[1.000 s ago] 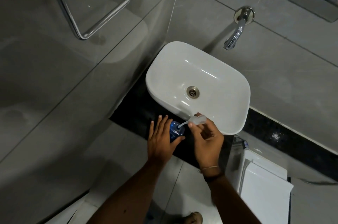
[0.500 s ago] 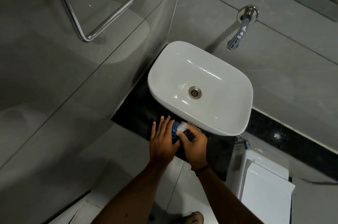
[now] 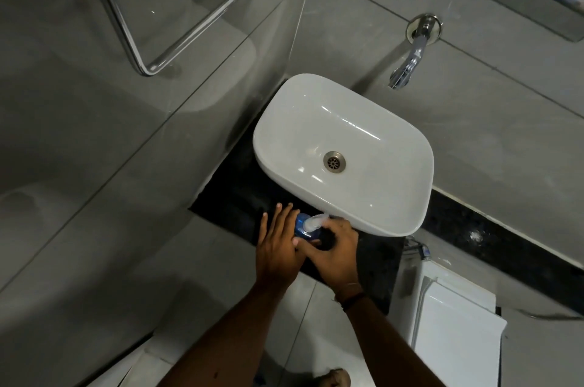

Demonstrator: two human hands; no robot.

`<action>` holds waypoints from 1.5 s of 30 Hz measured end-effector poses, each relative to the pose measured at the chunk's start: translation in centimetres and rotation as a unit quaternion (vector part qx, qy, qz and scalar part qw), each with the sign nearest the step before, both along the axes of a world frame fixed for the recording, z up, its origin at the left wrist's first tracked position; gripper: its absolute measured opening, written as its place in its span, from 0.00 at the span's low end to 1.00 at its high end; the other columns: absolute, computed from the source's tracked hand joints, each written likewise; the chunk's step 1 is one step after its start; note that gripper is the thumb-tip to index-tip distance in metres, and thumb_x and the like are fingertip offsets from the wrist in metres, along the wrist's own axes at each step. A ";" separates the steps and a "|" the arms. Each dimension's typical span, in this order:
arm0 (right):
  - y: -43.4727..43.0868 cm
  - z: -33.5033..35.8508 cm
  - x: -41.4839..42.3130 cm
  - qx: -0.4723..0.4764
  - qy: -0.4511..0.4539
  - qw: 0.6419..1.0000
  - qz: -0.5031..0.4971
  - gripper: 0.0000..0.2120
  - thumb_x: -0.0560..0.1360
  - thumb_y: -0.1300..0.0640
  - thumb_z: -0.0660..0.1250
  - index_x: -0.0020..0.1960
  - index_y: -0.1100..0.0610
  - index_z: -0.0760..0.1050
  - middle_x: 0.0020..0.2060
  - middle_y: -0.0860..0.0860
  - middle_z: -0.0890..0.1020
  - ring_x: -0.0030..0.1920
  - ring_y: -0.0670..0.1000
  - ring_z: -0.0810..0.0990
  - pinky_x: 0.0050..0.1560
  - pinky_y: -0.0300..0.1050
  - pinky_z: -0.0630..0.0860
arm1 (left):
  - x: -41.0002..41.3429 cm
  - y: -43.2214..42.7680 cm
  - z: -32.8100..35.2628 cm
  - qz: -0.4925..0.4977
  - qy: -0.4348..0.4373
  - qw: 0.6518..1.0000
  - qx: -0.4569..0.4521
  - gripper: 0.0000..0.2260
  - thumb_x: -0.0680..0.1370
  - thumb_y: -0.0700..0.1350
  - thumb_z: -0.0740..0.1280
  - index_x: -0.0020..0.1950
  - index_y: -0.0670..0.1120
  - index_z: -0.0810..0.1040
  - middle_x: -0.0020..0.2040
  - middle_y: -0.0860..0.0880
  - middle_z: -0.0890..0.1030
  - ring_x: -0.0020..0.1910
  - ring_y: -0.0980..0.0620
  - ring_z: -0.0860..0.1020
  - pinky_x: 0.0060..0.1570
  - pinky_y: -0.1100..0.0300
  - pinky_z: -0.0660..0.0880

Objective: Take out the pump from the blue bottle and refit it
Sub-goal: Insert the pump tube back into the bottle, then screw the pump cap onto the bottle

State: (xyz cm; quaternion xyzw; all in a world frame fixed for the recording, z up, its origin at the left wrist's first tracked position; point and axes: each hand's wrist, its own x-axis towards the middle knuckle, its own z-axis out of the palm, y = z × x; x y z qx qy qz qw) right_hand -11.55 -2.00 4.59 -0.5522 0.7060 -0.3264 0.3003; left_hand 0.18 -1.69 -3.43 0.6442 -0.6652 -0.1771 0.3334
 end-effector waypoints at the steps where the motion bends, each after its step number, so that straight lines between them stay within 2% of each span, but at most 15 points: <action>1: -0.1 0.0 -0.3 -0.010 -0.005 1.000 -0.030 0.19 0.59 0.52 0.87 0.42 0.55 0.81 0.45 0.55 0.81 0.49 0.60 0.80 0.54 0.62 0.80 | 0.0 -0.1 -0.1 0.001 0.001 1.000 0.000 0.25 0.80 0.51 0.68 0.73 0.39 0.73 0.74 0.42 0.75 0.78 0.44 0.65 0.77 0.39 0.61; 3: -0.2 0.0 -0.6 -0.005 -0.017 0.999 -0.031 0.21 0.58 0.50 0.86 0.43 0.54 0.80 0.45 0.54 0.81 0.49 0.58 0.80 0.55 0.61 0.80 | -0.1 -0.1 0.1 0.001 0.006 1.000 -0.001 0.26 0.79 0.51 0.65 0.73 0.39 0.73 0.74 0.42 0.75 0.78 0.44 0.65 0.77 0.39 0.61; 5: 0.2 -0.1 -0.5 0.026 -0.009 0.999 0.039 0.30 0.60 0.47 0.85 0.59 0.51 0.81 0.55 0.50 0.80 0.59 0.52 0.77 0.66 0.42 0.75 | -0.1 0.0 0.2 -0.001 0.005 1.000 0.003 0.26 0.80 0.53 0.62 0.73 0.40 0.73 0.74 0.42 0.75 0.78 0.44 0.64 0.77 0.39 0.60; 7: 0.1 -0.3 -0.4 0.037 -0.001 0.998 0.049 0.28 0.61 0.47 0.84 0.58 0.49 0.83 0.54 0.49 0.80 0.60 0.52 0.76 0.65 0.29 0.70 | 0.0 -0.1 0.2 -0.001 0.003 1.000 0.004 0.26 0.80 0.53 0.62 0.73 0.40 0.73 0.74 0.42 0.75 0.78 0.45 0.65 0.77 0.38 0.61; 9: -0.1 -0.3 -0.6 0.003 -0.016 1.000 -0.008 0.17 0.60 0.50 0.85 0.42 0.49 0.80 0.44 0.52 0.79 0.50 0.58 0.78 0.59 0.49 0.79 | 0.0 -0.1 0.1 -0.003 0.005 1.000 0.004 0.27 0.79 0.53 0.65 0.74 0.39 0.73 0.74 0.43 0.74 0.78 0.44 0.65 0.77 0.38 0.61; 11: -0.4 -0.3 -1.2 -0.014 -0.020 1.000 -0.017 0.18 0.60 0.53 0.85 0.40 0.49 0.76 0.42 0.54 0.79 0.47 0.59 0.79 0.52 0.61 0.80 | 0.1 -0.2 -0.1 -0.010 0.007 1.000 0.008 0.28 0.77 0.51 0.68 0.74 0.40 0.72 0.75 0.43 0.73 0.79 0.44 0.64 0.78 0.39 0.59; 14: -0.5 -0.2 -1.6 0.045 -0.033 0.994 0.094 0.31 0.66 0.61 0.81 0.67 0.51 0.79 0.58 0.53 0.80 0.61 0.55 0.79 0.65 0.48 0.79 | 0.1 -0.2 -0.2 -0.013 0.003 1.000 0.011 0.29 0.75 0.49 0.70 0.75 0.40 0.71 0.75 0.43 0.73 0.80 0.45 0.62 0.78 0.40 0.58; 16: -1.1 -0.2 -1.6 0.070 -0.008 0.989 0.132 0.34 0.71 0.63 0.77 0.75 0.50 0.74 0.60 0.53 0.78 0.64 0.53 0.77 0.68 0.37 0.75 | 0.1 -0.2 -0.1 -0.007 0.006 1.000 0.009 0.29 0.77 0.53 0.67 0.74 0.39 0.71 0.75 0.43 0.74 0.79 0.44 0.64 0.78 0.39 0.60; 20: -2.0 0.3 -1.0 0.066 0.011 0.991 0.117 0.18 0.74 0.59 0.76 0.62 0.46 0.84 0.53 0.48 0.81 0.60 0.52 0.79 0.68 0.51 0.78 | 0.0 -0.3 -0.3 -0.002 0.003 1.000 0.002 0.30 0.78 0.56 0.67 0.73 0.39 0.73 0.73 0.43 0.76 0.77 0.44 0.67 0.76 0.39 0.62; 24: -1.8 0.3 0.3 0.056 -0.017 0.998 0.016 0.19 0.65 0.55 0.84 0.42 0.33 0.82 0.45 0.45 0.83 0.47 0.42 0.83 0.55 0.44 0.84 | 0.0 -0.2 -0.4 -0.002 0.003 1.000 0.001 0.30 0.75 0.50 0.74 0.73 0.39 0.73 0.74 0.43 0.75 0.78 0.44 0.66 0.77 0.38 0.62; 31: -1.1 -1.1 2.3 0.046 -0.018 0.992 -0.114 0.14 0.63 0.45 0.83 0.37 0.39 0.77 0.42 0.48 0.85 0.45 0.52 0.85 0.50 0.54 0.85 | -0.3 0.1 -0.1 0.013 0.011 1.000 -0.003 0.25 0.78 0.45 0.73 0.72 0.39 0.74 0.74 0.43 0.75 0.78 0.44 0.65 0.77 0.38 0.61; 36: -1.1 -1.3 2.6 0.057 -0.028 0.990 -0.124 0.14 0.64 0.45 0.83 0.42 0.50 0.82 0.42 0.50 0.86 0.47 0.56 0.84 0.50 0.56 0.84 | -0.2 -0.1 0.1 0.005 0.012 1.000 0.004 0.25 0.77 0.44 0.74 0.73 0.40 0.73 0.74 0.44 0.74 0.79 0.44 0.65 0.77 0.37 0.61; 39: -1.1 -0.7 1.8 0.071 -0.033 0.994 -0.074 0.16 0.64 0.50 0.84 0.48 0.49 0.83 0.44 0.46 0.86 0.48 0.49 0.85 0.55 0.54 0.84 | 0.0 -0.1 0.0 -0.003 0.009 1.000 0.009 0.29 0.74 0.45 0.74 0.74 0.40 0.72 0.74 0.44 0.74 0.78 0.44 0.65 0.77 0.38 0.61; 42: -0.8 0.5 0.1 0.090 -0.023 0.995 0.031 0.33 0.63 0.56 0.85 0.66 0.48 0.80 0.57 0.42 0.83 0.58 0.40 0.81 0.66 0.40 0.78 | 0.1 0.0 0.1 -0.002 0.015 1.000 0.018 0.30 0.73 0.45 0.71 0.74 0.41 0.71 0.74 0.44 0.74 0.79 0.46 0.63 0.77 0.39 0.60; 45: -0.7 2.0 -1.6 0.096 -0.020 0.988 0.123 0.39 0.66 0.60 0.82 0.74 0.49 0.75 0.65 0.46 0.81 0.66 0.46 0.80 0.72 0.43 0.75 | 0.1 0.0 0.3 -0.006 0.020 0.999 0.034 0.32 0.73 0.51 0.64 0.75 0.41 0.71 0.75 0.44 0.74 0.79 0.46 0.63 0.78 0.39 0.60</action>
